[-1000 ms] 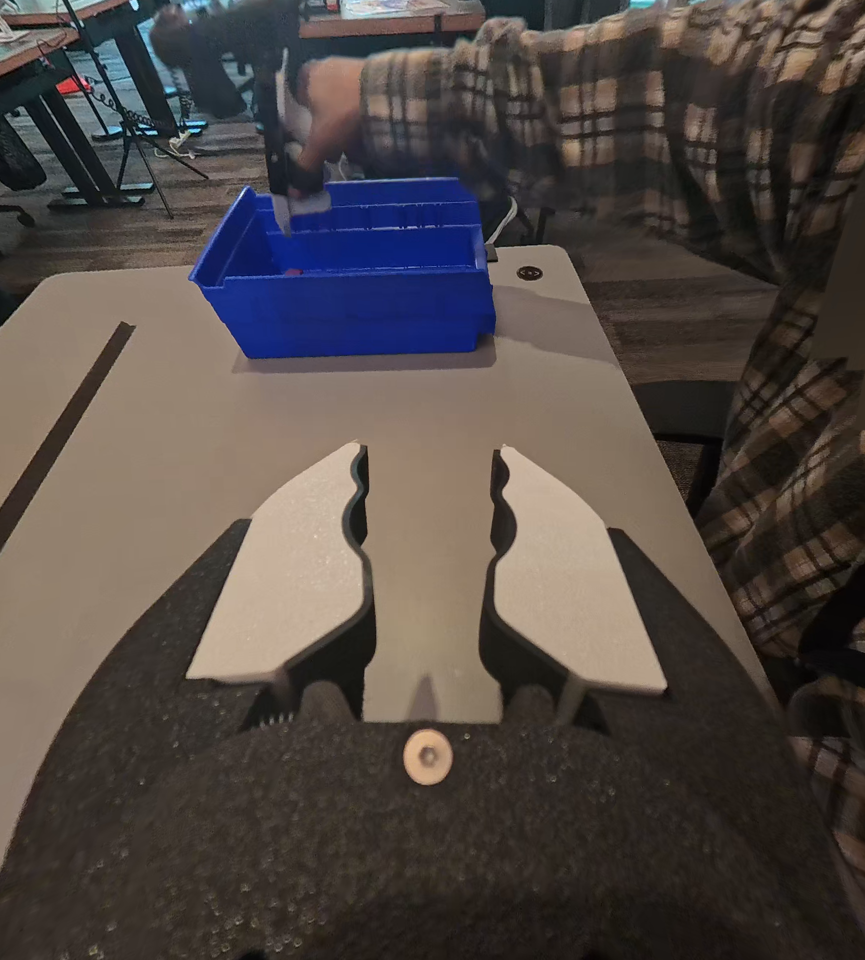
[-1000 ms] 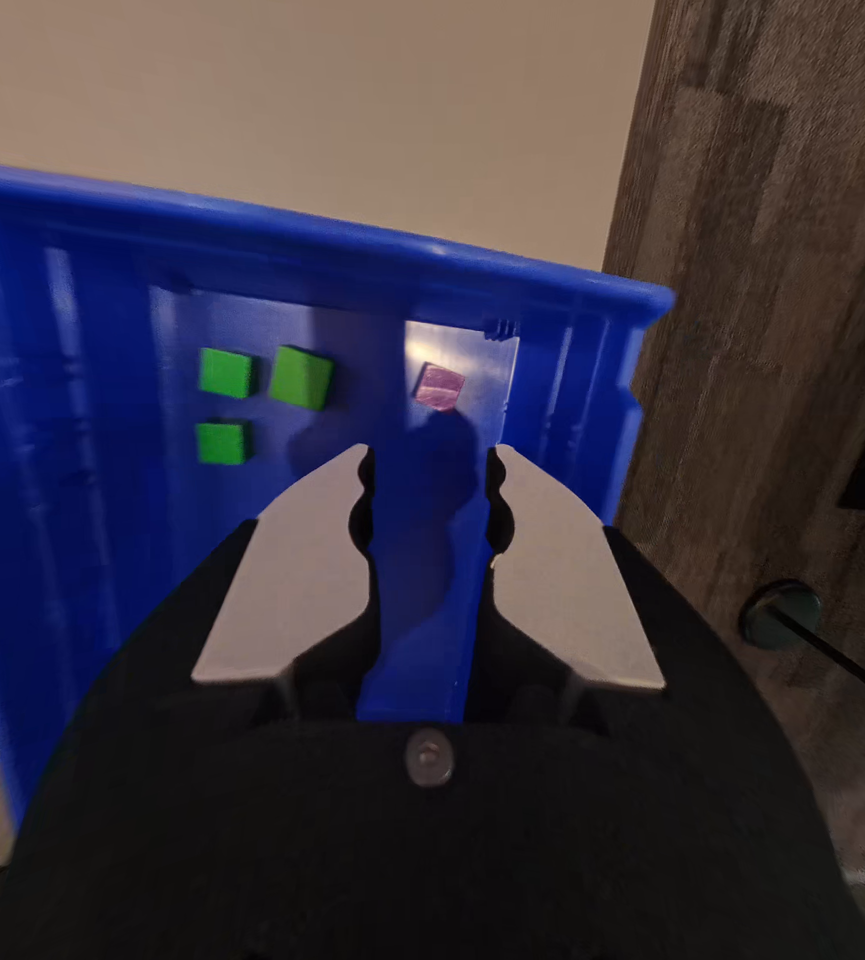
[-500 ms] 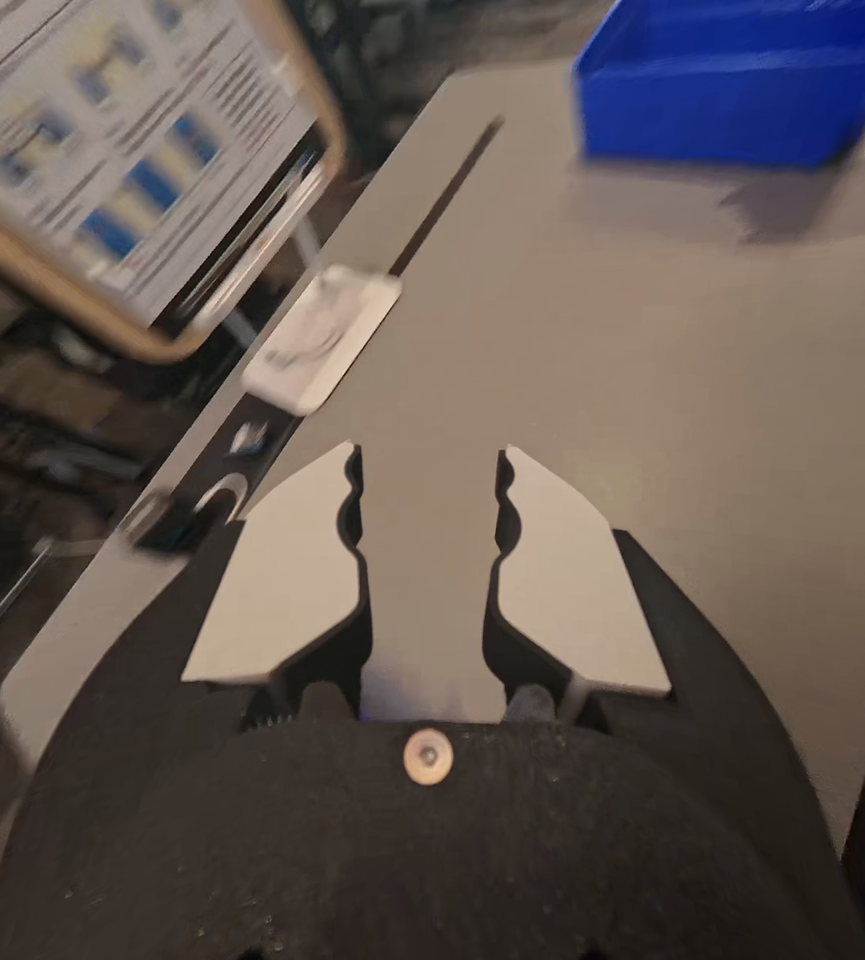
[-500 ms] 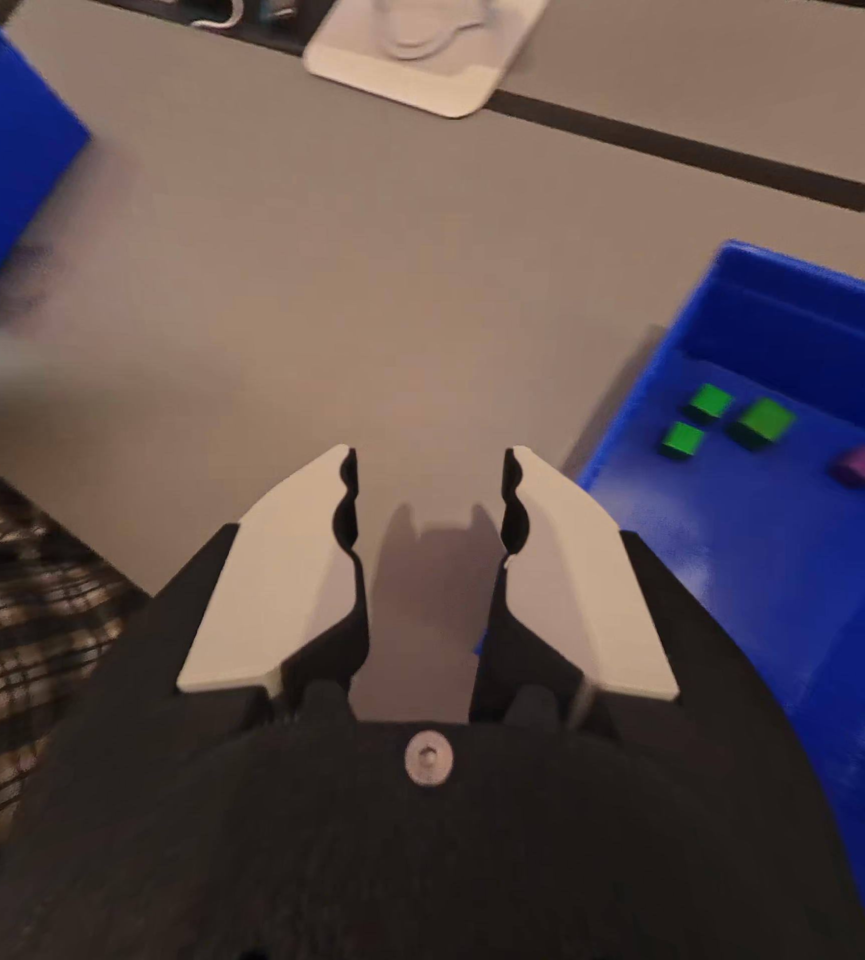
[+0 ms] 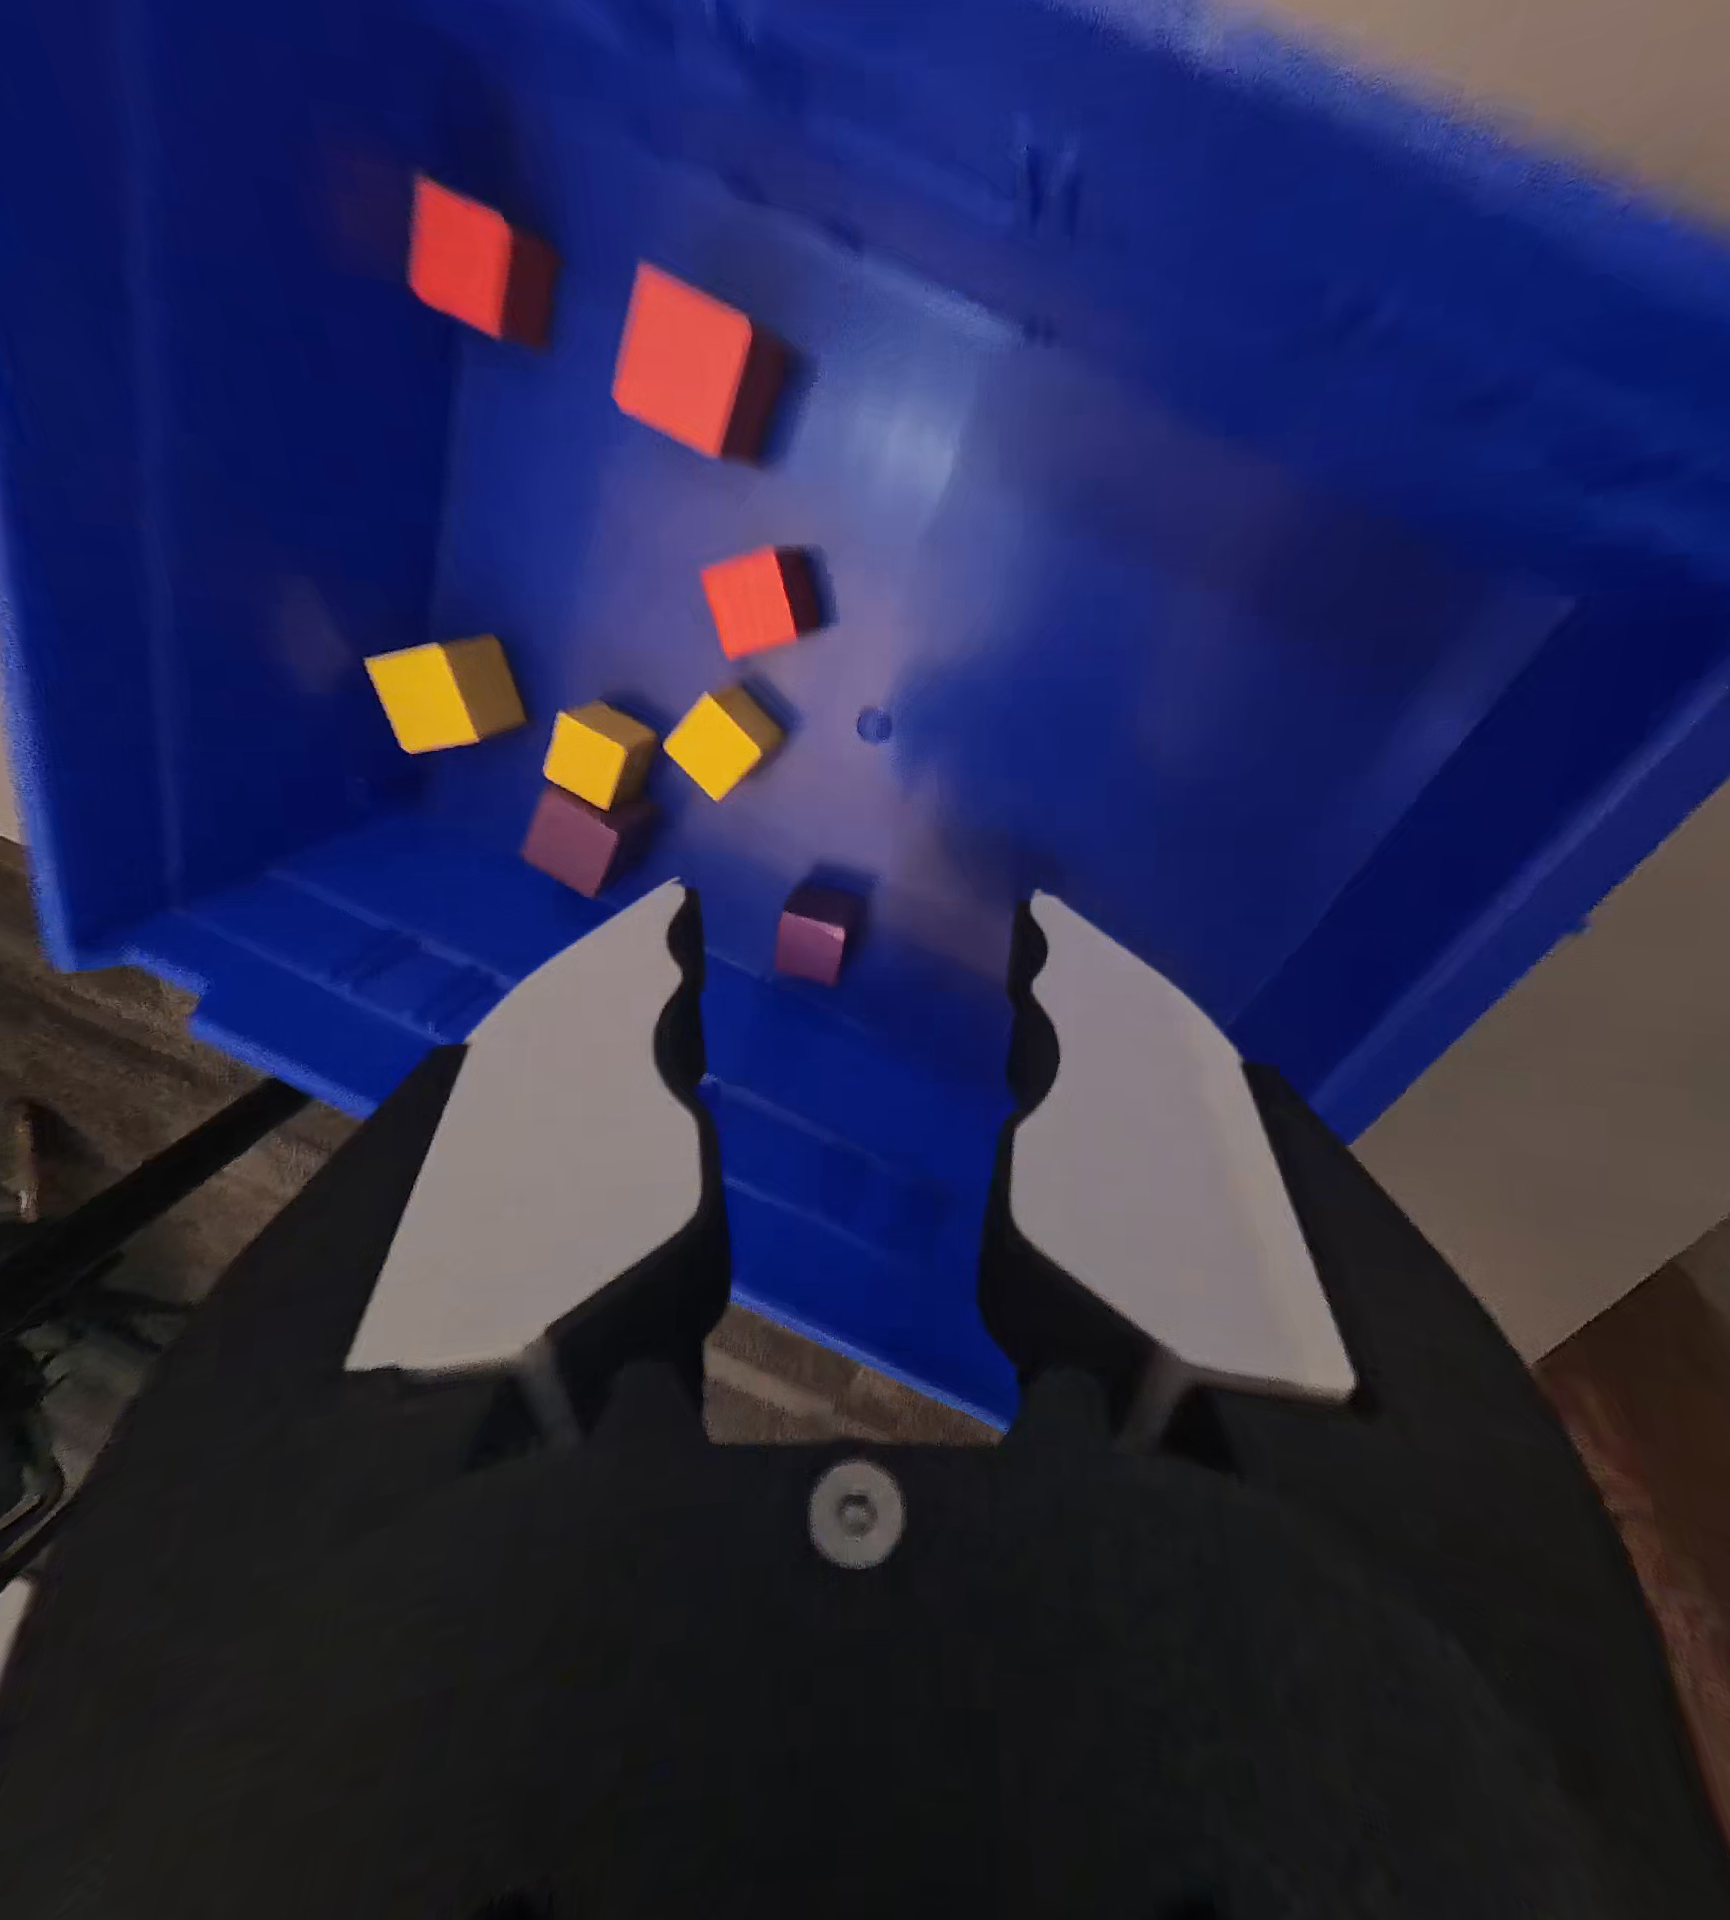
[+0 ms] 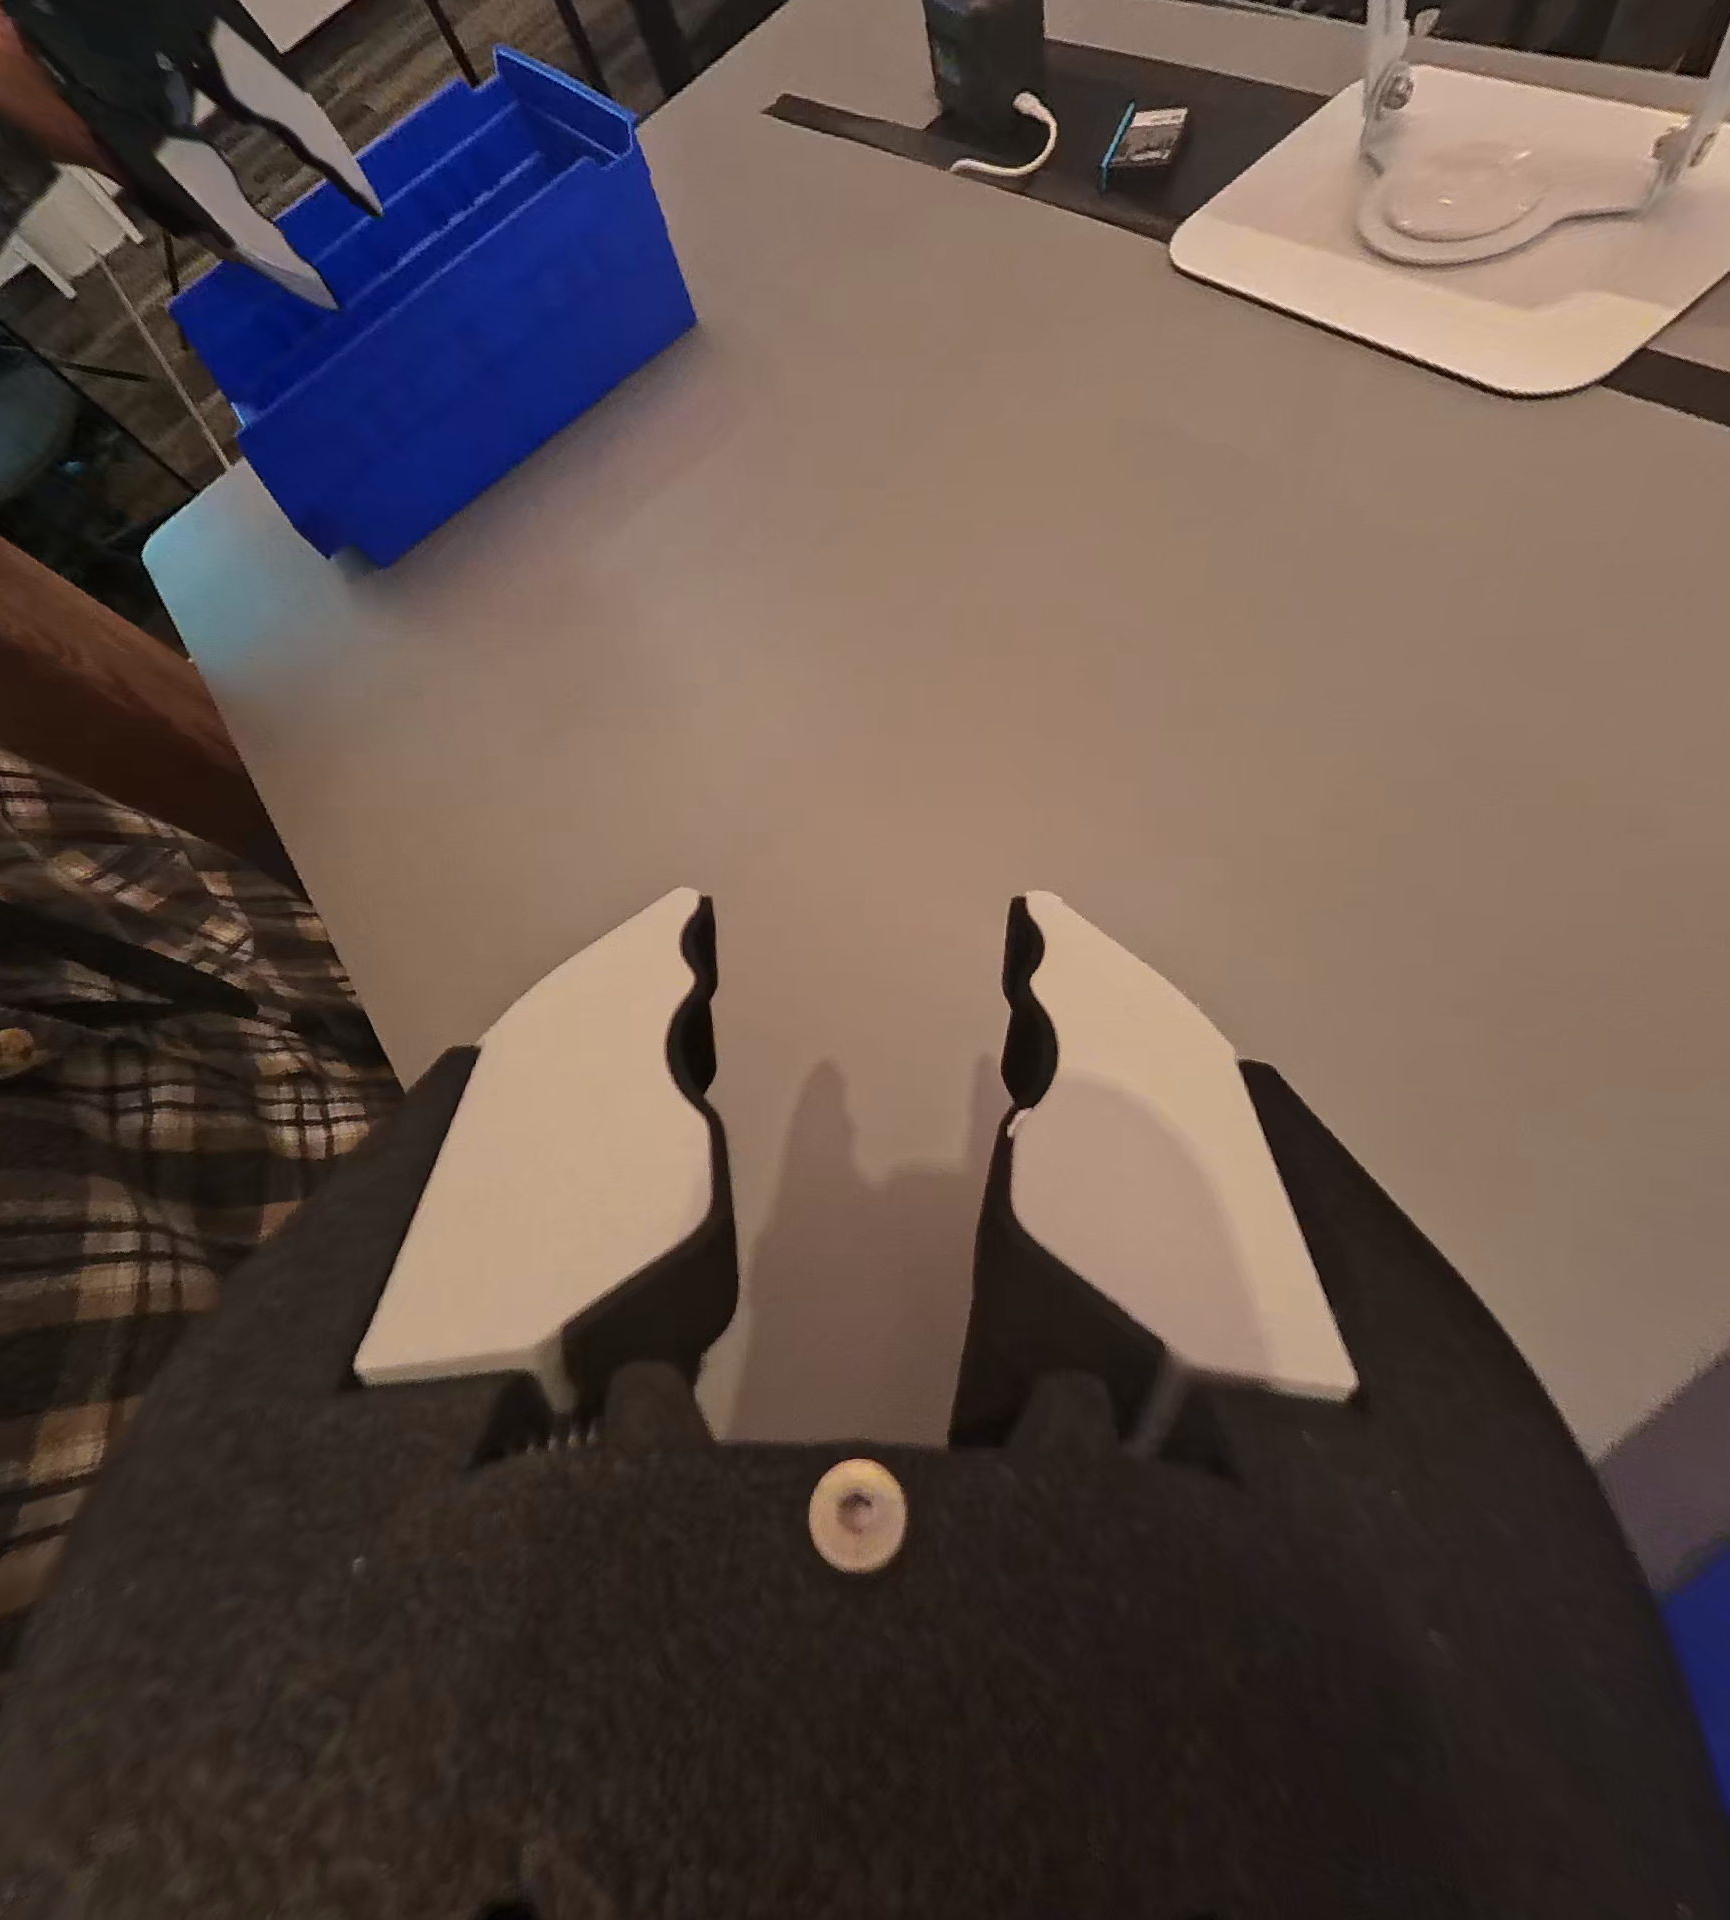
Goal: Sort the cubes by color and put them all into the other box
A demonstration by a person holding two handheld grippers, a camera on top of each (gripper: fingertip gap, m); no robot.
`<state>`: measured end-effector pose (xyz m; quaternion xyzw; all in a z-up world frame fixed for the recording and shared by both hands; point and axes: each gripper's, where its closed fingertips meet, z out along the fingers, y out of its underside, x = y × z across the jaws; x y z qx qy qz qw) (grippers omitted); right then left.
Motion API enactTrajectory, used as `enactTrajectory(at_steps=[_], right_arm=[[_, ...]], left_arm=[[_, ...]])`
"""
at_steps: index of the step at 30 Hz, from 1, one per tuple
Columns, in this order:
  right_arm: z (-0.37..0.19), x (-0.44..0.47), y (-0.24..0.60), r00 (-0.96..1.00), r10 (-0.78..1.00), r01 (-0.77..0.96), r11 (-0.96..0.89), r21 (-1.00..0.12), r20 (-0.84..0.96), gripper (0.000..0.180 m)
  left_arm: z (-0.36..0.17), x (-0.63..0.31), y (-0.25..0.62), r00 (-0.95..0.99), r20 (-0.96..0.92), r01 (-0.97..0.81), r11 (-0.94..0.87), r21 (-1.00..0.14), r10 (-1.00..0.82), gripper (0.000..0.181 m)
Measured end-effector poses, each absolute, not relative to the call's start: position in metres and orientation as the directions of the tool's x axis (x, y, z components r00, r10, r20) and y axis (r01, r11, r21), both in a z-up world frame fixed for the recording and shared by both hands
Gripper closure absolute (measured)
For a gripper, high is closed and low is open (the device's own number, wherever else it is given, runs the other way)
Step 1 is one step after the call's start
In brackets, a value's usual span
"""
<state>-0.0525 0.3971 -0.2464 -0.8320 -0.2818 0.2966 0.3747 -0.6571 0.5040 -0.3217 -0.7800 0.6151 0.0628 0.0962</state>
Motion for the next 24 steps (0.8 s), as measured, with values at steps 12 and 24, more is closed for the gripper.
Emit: enactTrajectory(at_steps=[12, 24], right_arm=[[-0.249, -0.078, 0.403, 0.638, 0.724, 0.295, -0.543, -0.786, -0.261, 0.127], [-0.250, -0.069, 0.401, 0.640, 0.721, 0.279, -0.539, -0.794, -0.264, 0.127]], left_arm=[[-0.378, -0.698, 0.517, 0.164, -0.161, -0.945, -0.201, 0.257, -0.973, 0.138], [-0.395, -0.716, 0.516, 0.279, -0.138, -0.883, -0.310, 0.352, -0.950, 0.151]])
